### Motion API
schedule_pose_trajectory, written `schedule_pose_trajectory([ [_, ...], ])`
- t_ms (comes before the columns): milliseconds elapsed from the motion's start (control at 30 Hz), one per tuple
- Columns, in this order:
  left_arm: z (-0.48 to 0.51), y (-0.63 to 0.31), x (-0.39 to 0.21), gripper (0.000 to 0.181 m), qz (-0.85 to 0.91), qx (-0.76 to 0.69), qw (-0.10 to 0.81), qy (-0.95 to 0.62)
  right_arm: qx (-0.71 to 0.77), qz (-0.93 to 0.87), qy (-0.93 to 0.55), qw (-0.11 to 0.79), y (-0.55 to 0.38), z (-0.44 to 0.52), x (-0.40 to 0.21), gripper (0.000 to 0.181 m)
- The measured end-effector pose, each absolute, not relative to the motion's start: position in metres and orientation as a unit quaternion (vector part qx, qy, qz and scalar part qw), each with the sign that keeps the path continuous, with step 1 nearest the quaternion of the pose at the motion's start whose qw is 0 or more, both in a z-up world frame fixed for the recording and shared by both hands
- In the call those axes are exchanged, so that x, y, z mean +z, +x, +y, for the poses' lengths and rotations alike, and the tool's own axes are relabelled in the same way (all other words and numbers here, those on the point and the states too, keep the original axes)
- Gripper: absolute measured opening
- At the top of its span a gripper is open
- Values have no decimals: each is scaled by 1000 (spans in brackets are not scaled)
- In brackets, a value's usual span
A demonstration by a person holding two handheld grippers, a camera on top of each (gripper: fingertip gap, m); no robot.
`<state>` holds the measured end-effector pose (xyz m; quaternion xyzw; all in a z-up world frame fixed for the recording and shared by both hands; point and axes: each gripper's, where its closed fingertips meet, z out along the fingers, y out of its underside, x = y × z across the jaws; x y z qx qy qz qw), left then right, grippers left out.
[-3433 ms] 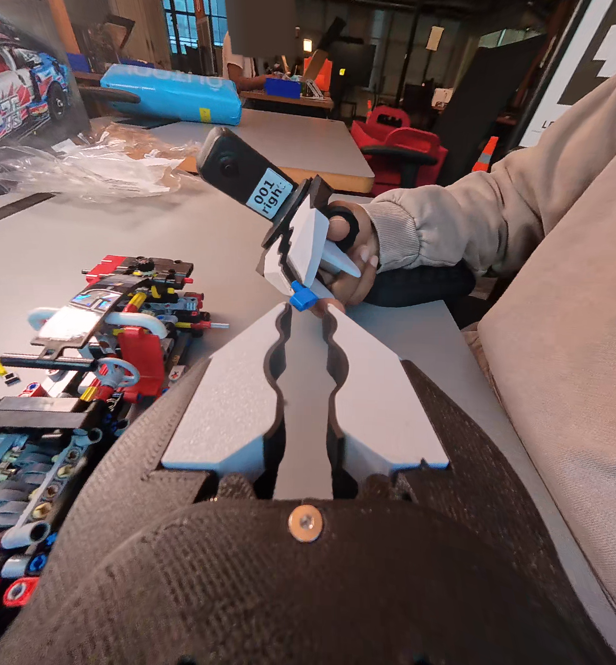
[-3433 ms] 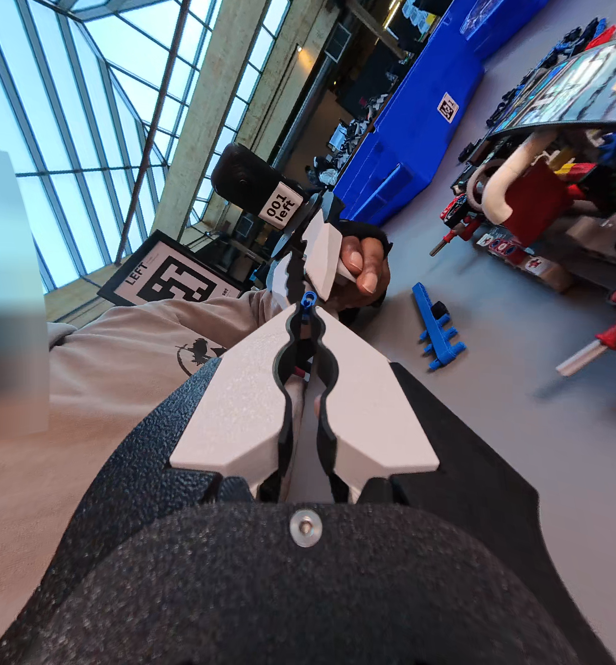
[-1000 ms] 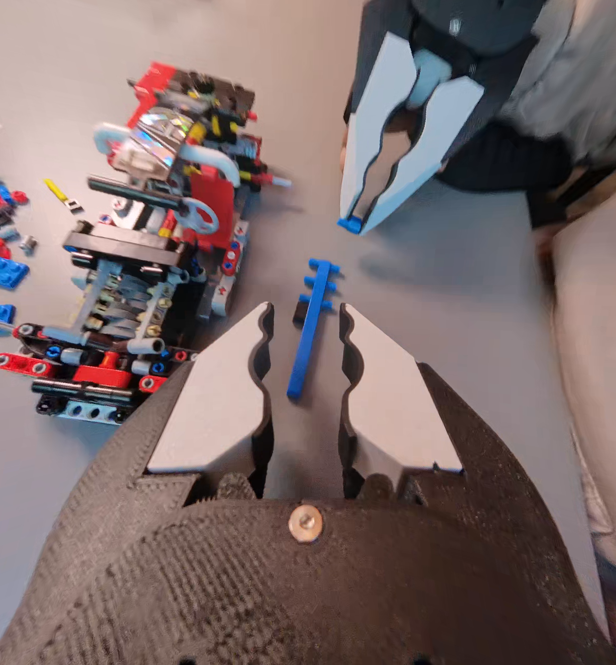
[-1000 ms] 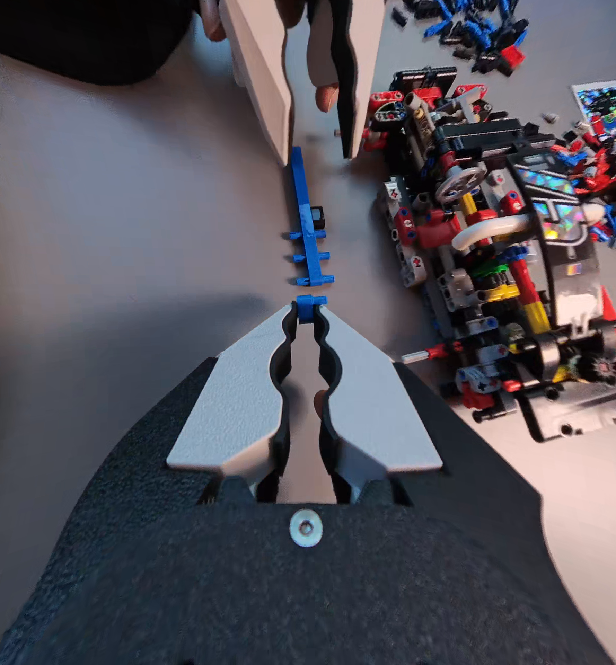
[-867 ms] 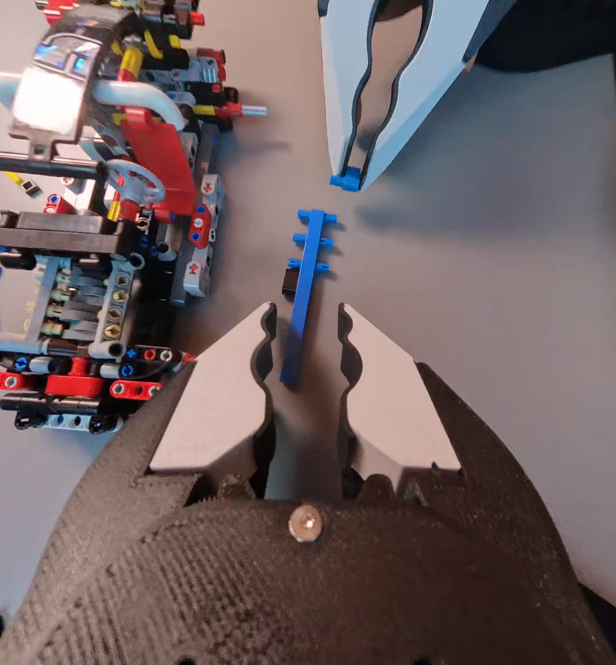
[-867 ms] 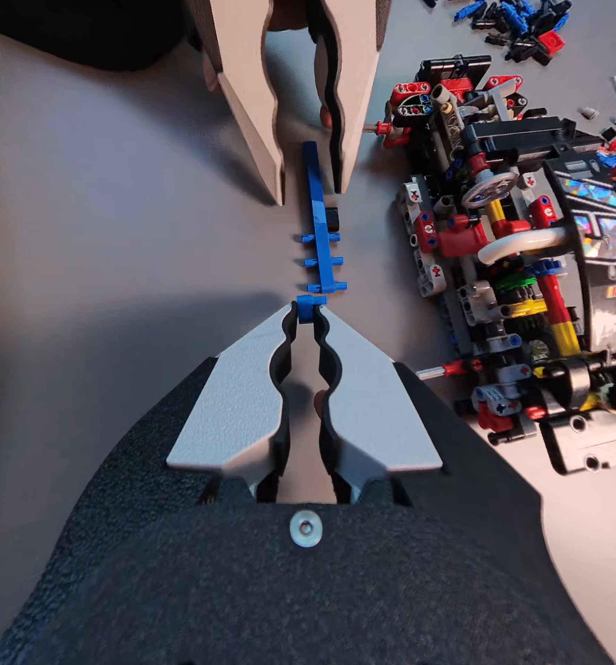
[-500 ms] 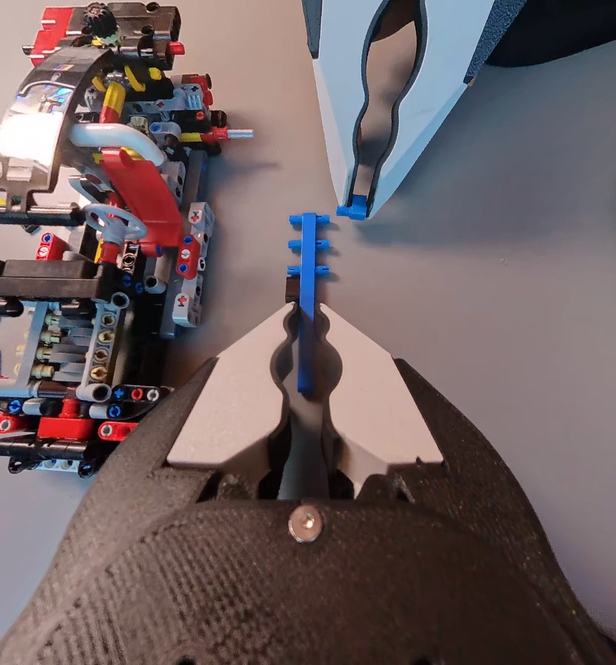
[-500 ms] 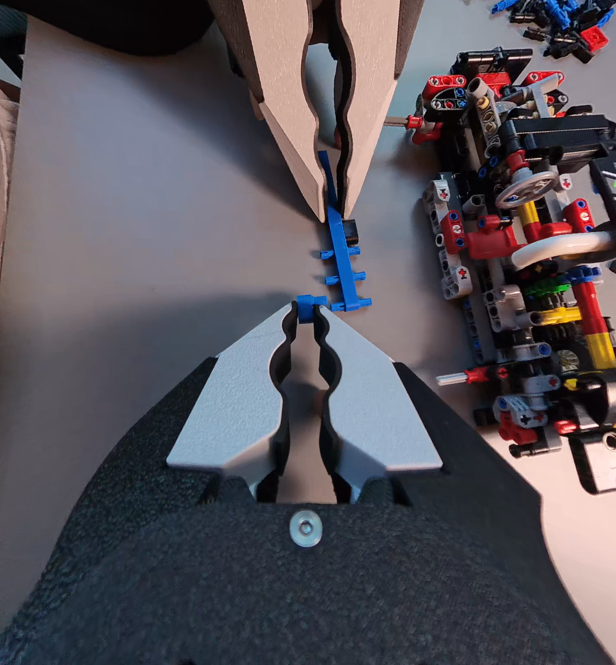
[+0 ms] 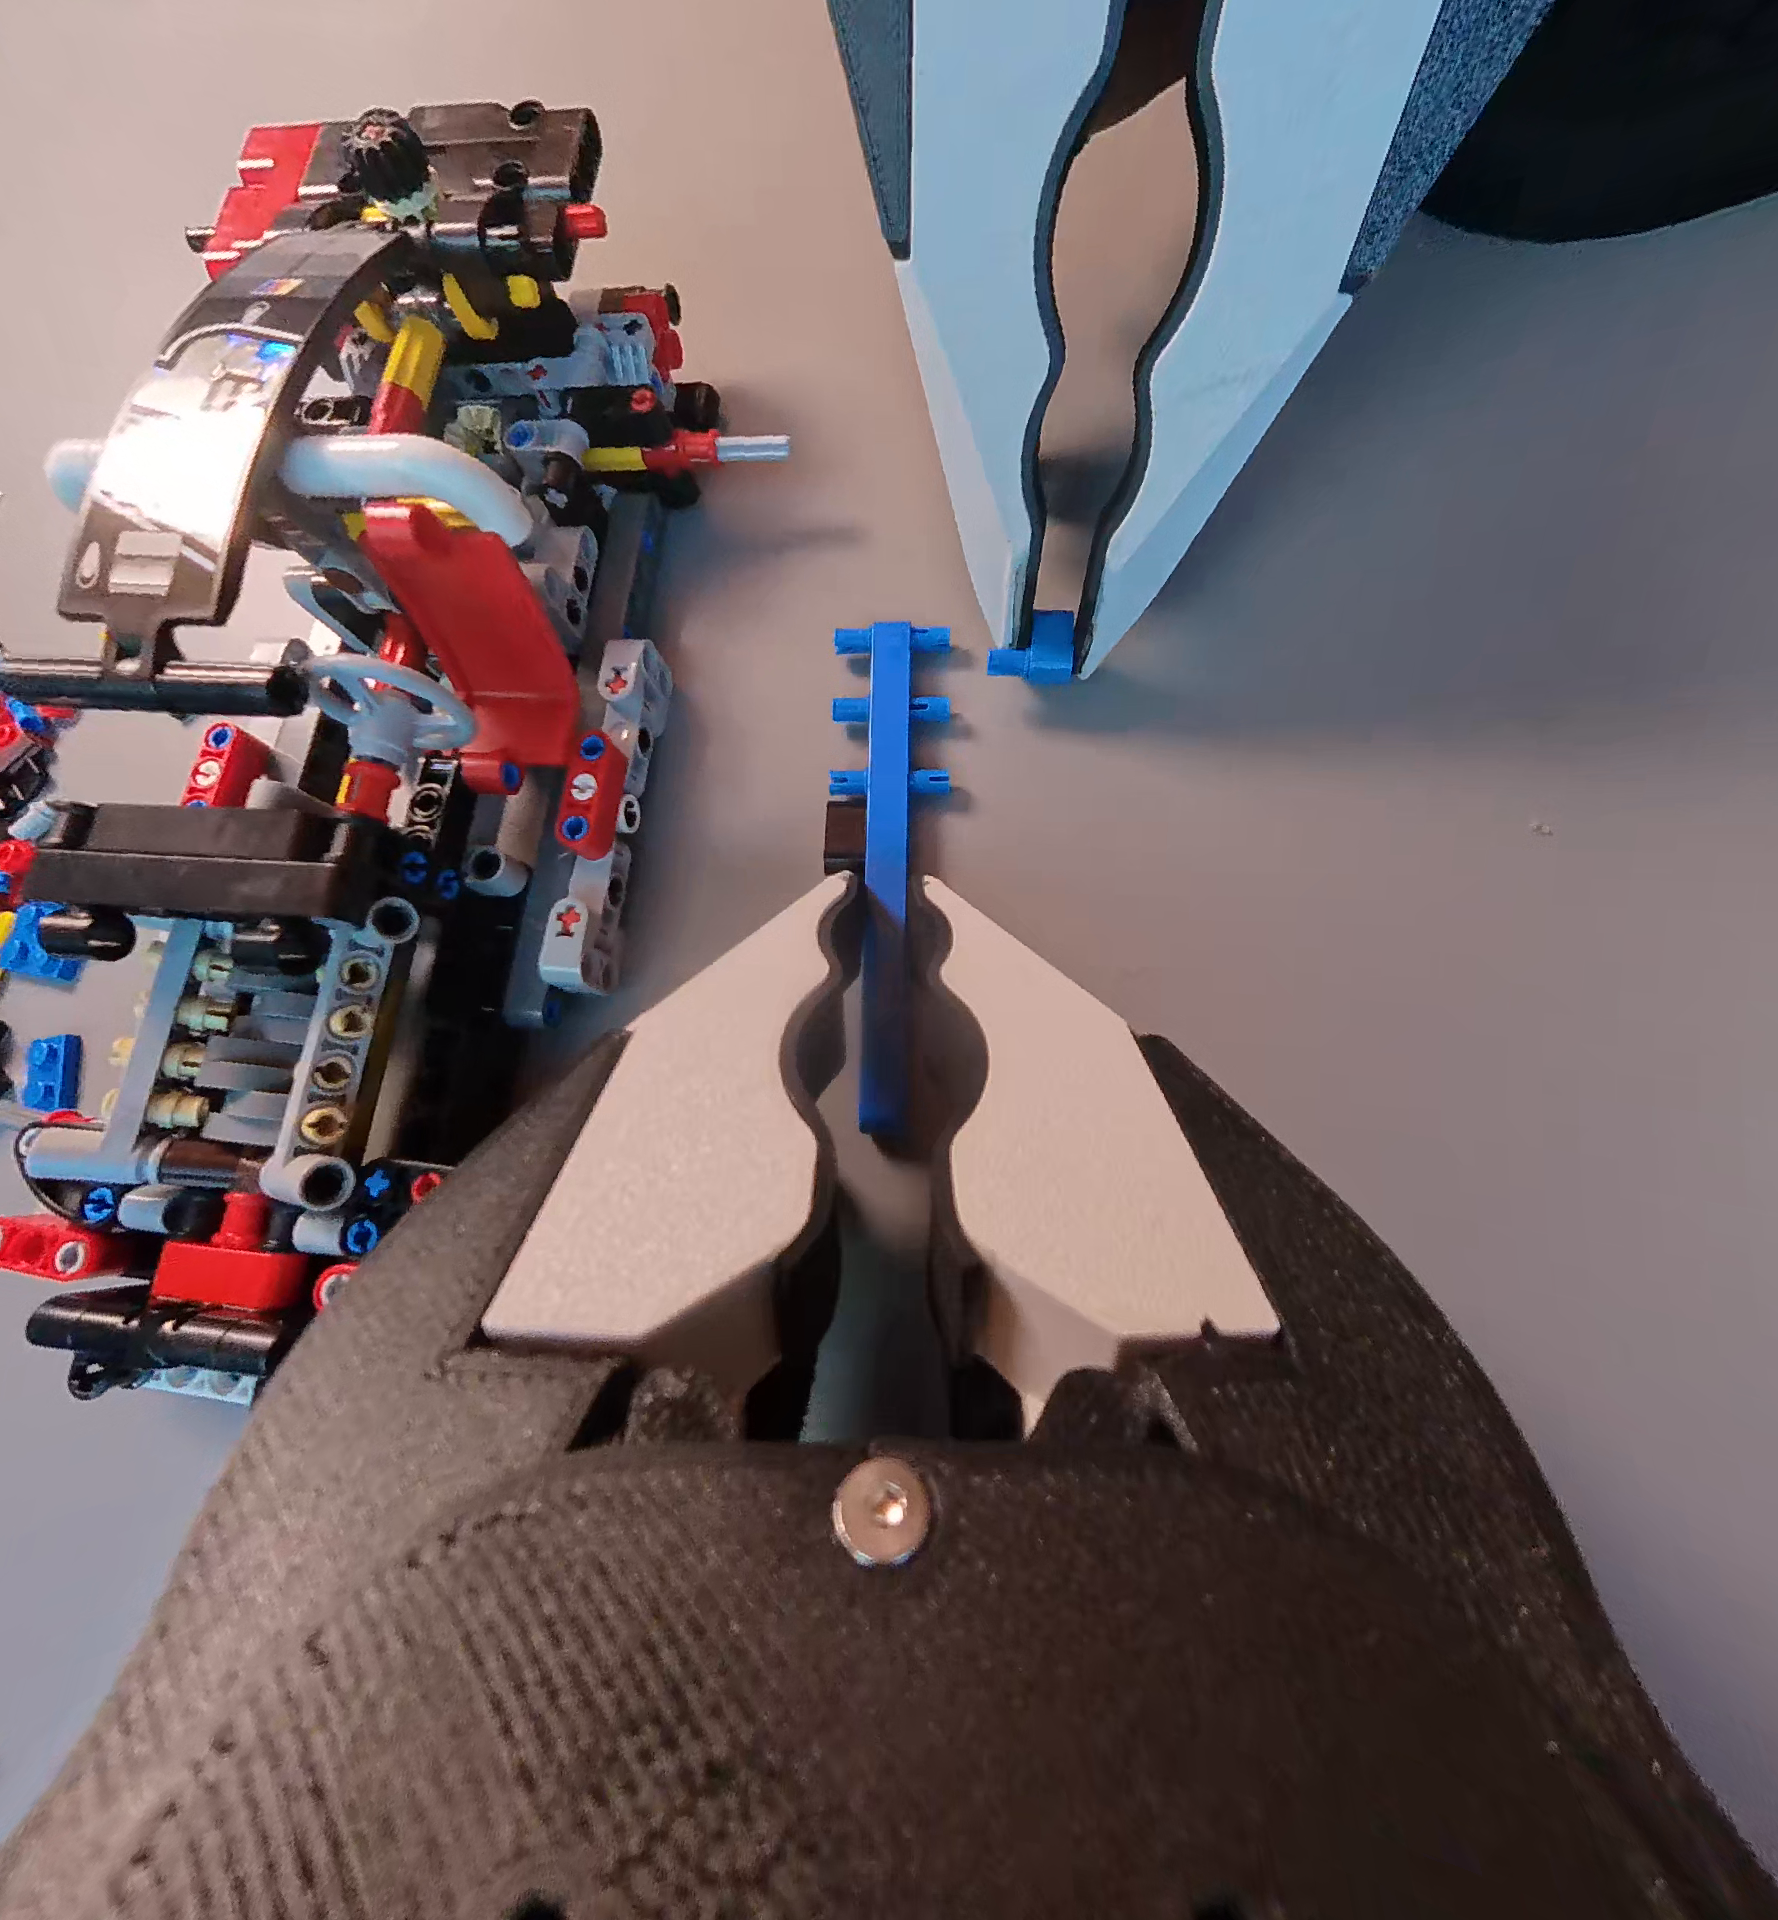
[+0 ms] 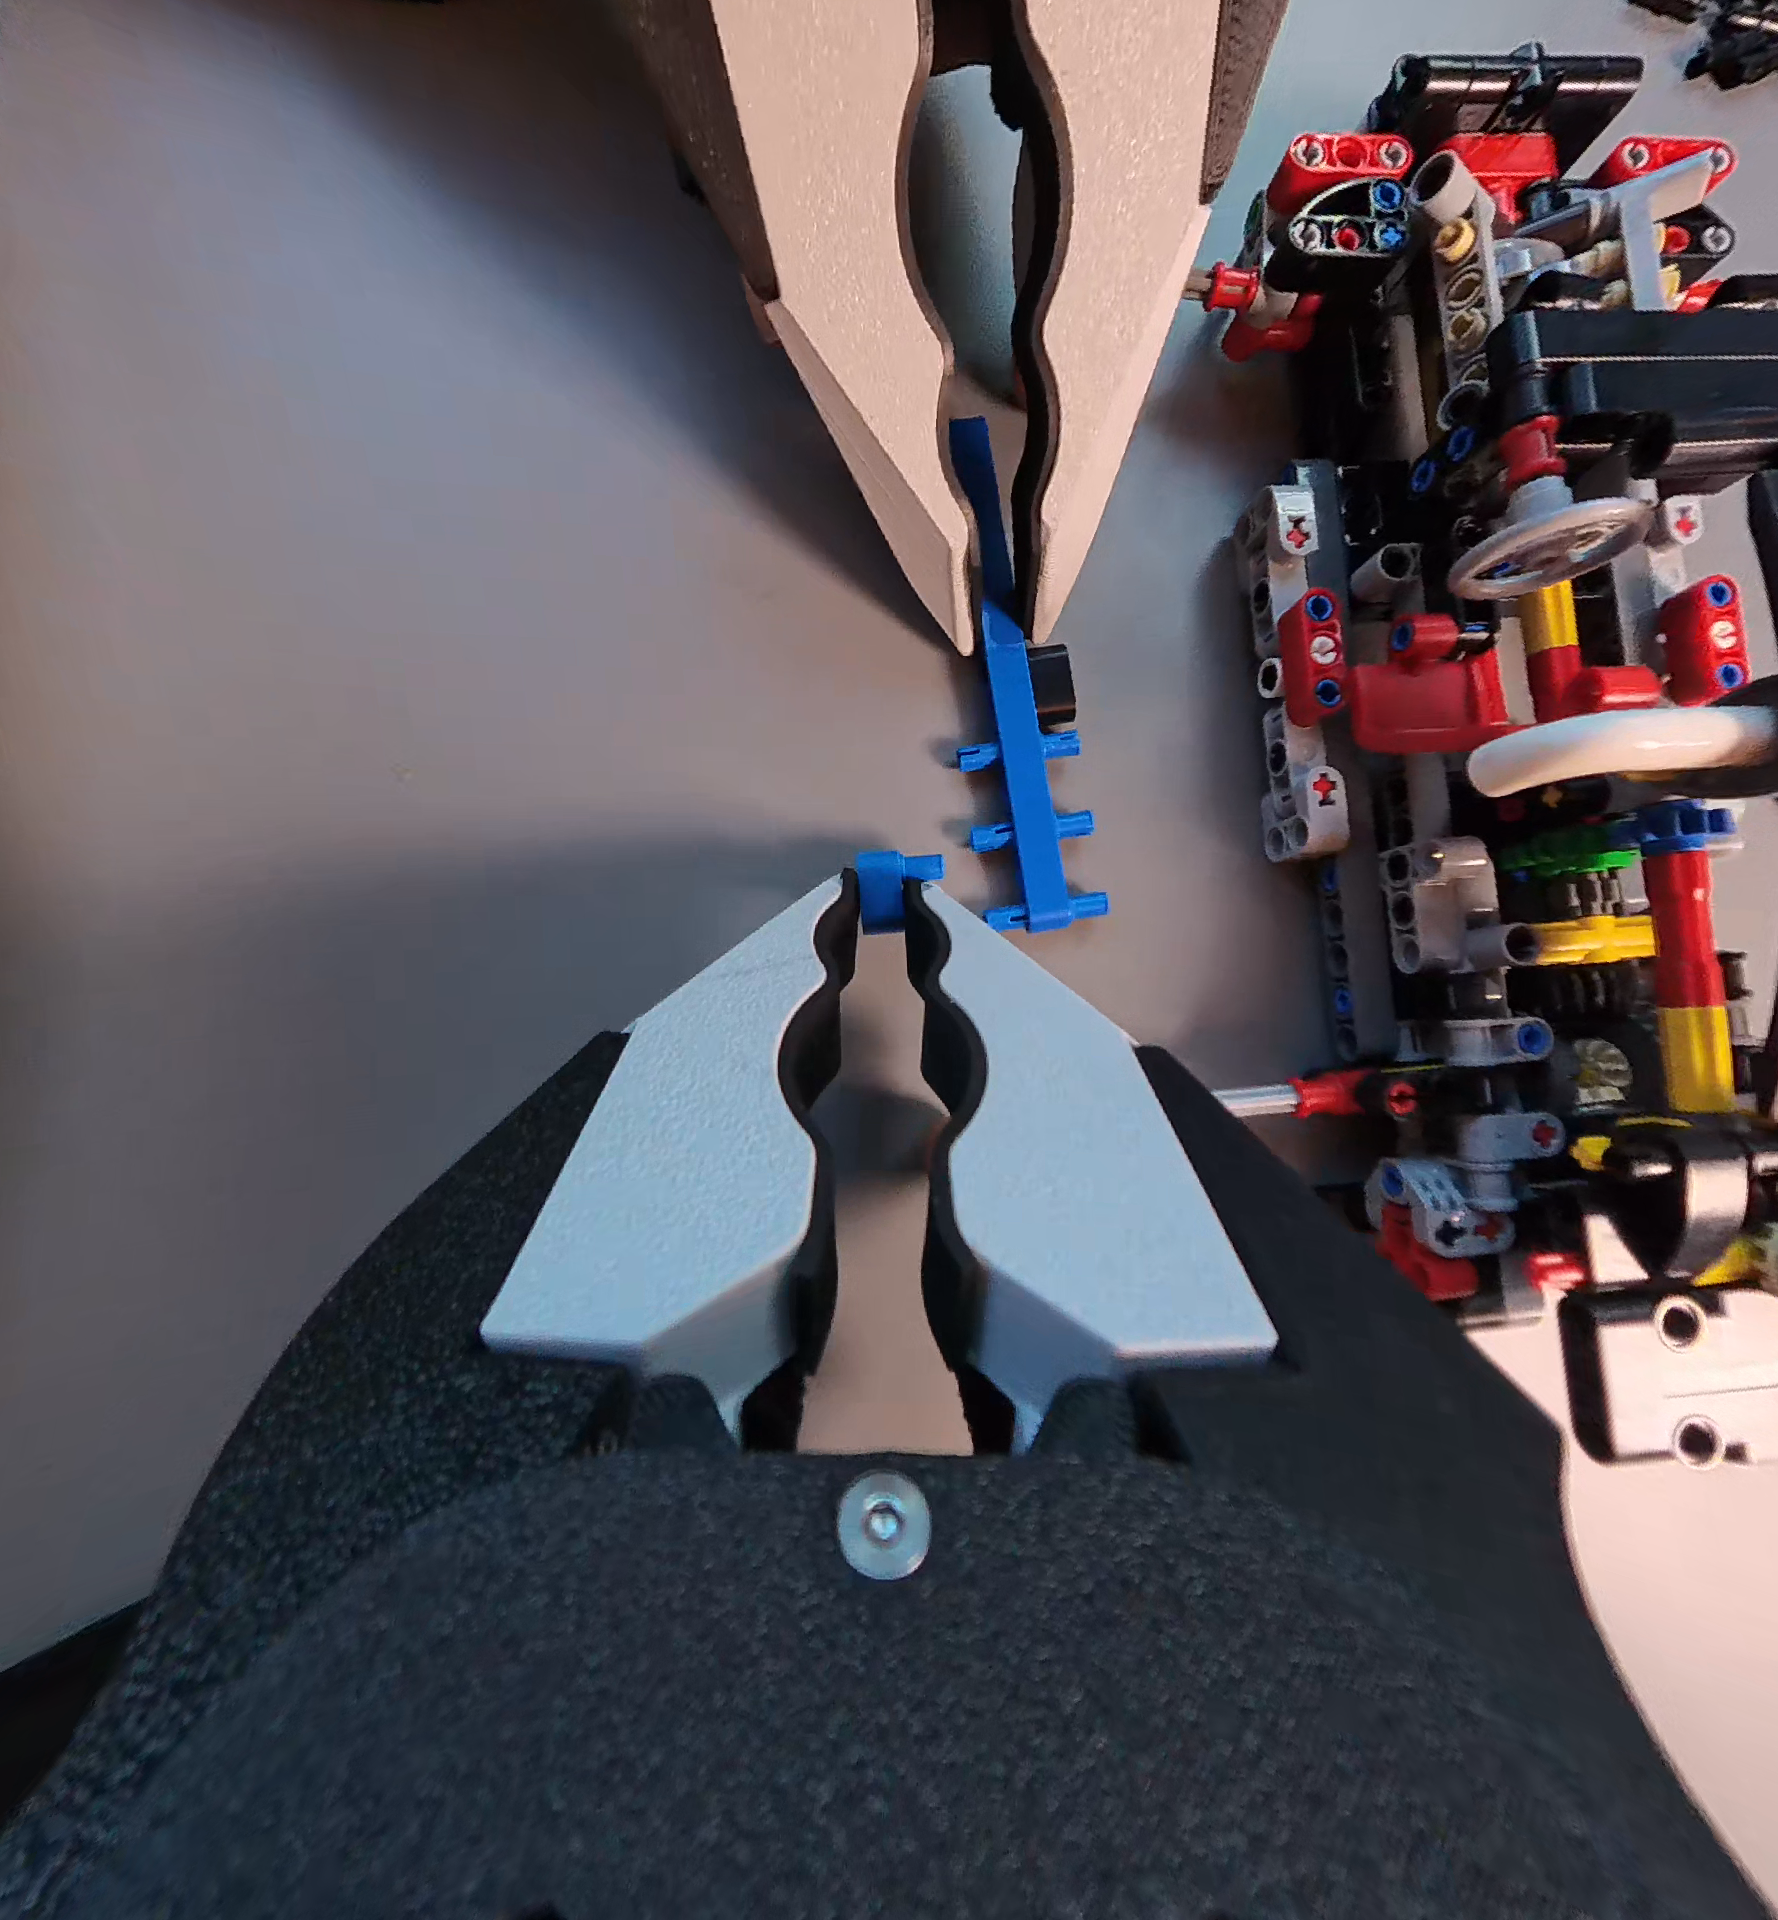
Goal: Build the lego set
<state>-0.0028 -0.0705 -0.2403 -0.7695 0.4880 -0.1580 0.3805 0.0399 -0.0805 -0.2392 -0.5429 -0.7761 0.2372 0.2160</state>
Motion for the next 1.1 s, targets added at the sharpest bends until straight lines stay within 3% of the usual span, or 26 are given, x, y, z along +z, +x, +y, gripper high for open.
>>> schedule_pose_trajectory([
  [533,-72,-7,-240,6,488,-159,381,-769,236,-776,-546,211,42,-73,-240,6],
  [767,-75,-8,-239,22,495,-155,379,-766,233,-775,-547,214,43,-71,-241,6],
  [1100,-72,3,-239,11,511,-145,379,-758,226,-780,-544,211,42,-71,-242,6],
])
